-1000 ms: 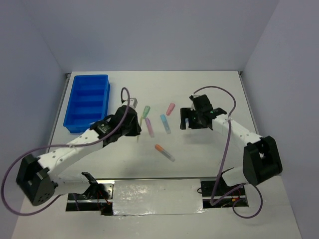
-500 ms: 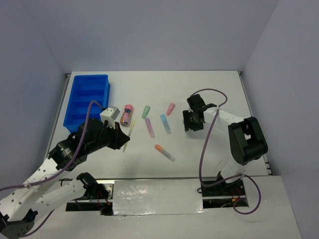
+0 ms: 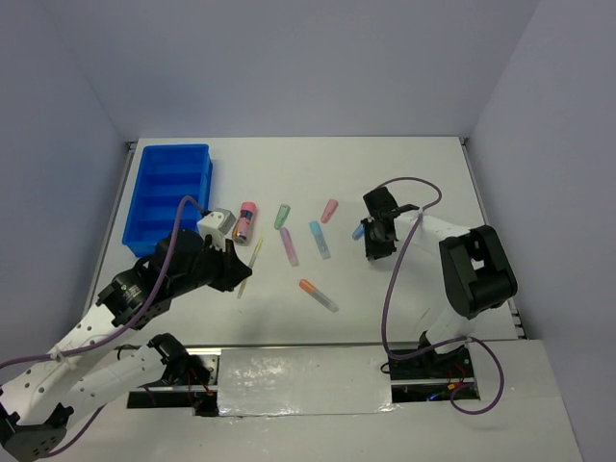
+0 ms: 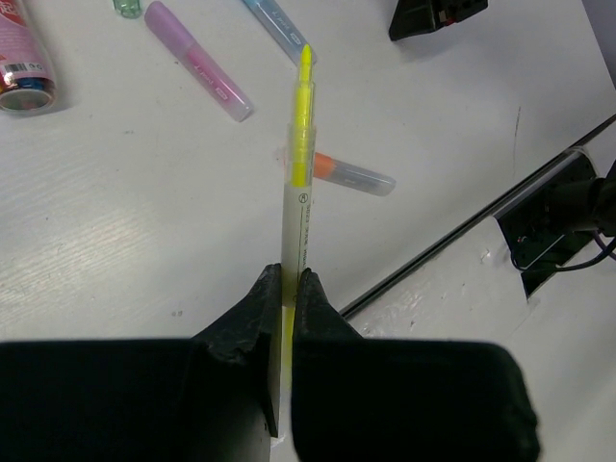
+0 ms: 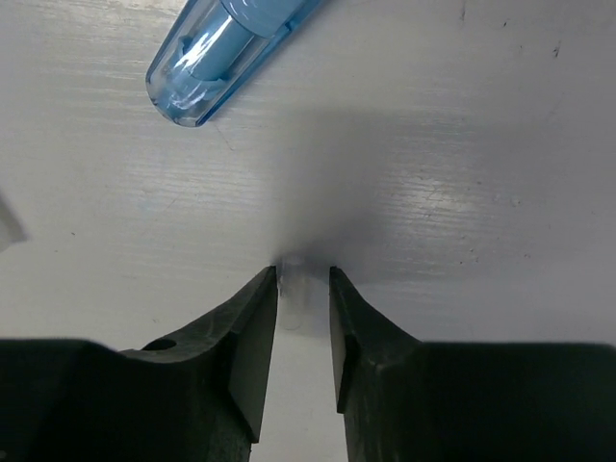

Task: Sort the stationery into containers
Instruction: Close the pen cap on the pen.

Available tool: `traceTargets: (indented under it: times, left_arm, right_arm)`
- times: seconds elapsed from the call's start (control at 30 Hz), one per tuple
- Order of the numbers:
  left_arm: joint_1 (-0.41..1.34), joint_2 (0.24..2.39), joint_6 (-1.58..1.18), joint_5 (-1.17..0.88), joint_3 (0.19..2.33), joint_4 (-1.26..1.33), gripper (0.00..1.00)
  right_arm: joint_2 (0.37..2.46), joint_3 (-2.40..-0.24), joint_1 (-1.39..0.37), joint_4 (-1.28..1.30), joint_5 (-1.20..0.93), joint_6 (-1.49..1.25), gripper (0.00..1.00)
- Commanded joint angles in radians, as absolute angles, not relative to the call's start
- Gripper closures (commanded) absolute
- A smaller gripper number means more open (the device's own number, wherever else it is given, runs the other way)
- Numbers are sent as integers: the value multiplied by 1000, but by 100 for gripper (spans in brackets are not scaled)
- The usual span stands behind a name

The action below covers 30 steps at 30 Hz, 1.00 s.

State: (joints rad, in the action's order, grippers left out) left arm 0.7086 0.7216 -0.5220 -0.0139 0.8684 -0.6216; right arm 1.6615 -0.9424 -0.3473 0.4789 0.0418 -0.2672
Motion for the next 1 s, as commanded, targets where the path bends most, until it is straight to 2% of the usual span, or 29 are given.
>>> traceTargets:
  times: [0.0, 0.07, 0.13, 0.2, 0.43, 0.6, 0.7, 0.73, 0.8, 0.87, 0.97]
  left_arm:
    - [710, 706, -502, -29, 868, -597, 100]
    - [710, 706, -503, -26, 868, -600, 100]
    - [709, 710, -505, -23, 868, -600, 100]
    - [710, 712, -506, -20, 868, -601, 100]
    - [710, 718, -512, -11, 873, -603, 100]
    - [710, 706, -566, -54, 818, -516, 100]
    - [710, 687, -618, -136, 734, -363, 100]
    - [712, 678, -632, -165, 703, -242, 100]
    - [713, 655, -682, -251, 622, -105, 100]
    - [718, 649, -721, -319, 574, 99, 100]
    - [721, 664, -797, -383, 493, 341, 100]
  right_arm:
    - [1700, -946, -360, 474, 17, -279, 72]
    - [1700, -946, -367, 477, 21, -279, 82]
    - [1694, -937, -368, 468, 6, -276, 97]
    - [1663, -908, -370, 440, -54, -275, 100]
    - [1536, -867, -367, 364, -58, -362, 100]
    - [1309, -824, -370, 293, -12, -463, 100]
    - [1097, -737, -383, 155, -37, -586, 100]
    - [974, -701, -393, 43, -47, -670, 100]
    - [860, -591, -426, -81, -40, -765, 100]
    - [718, -505, -500, -225, 55, -895, 100]
    - [614, -503, -647, -221, 283, -977, 100]
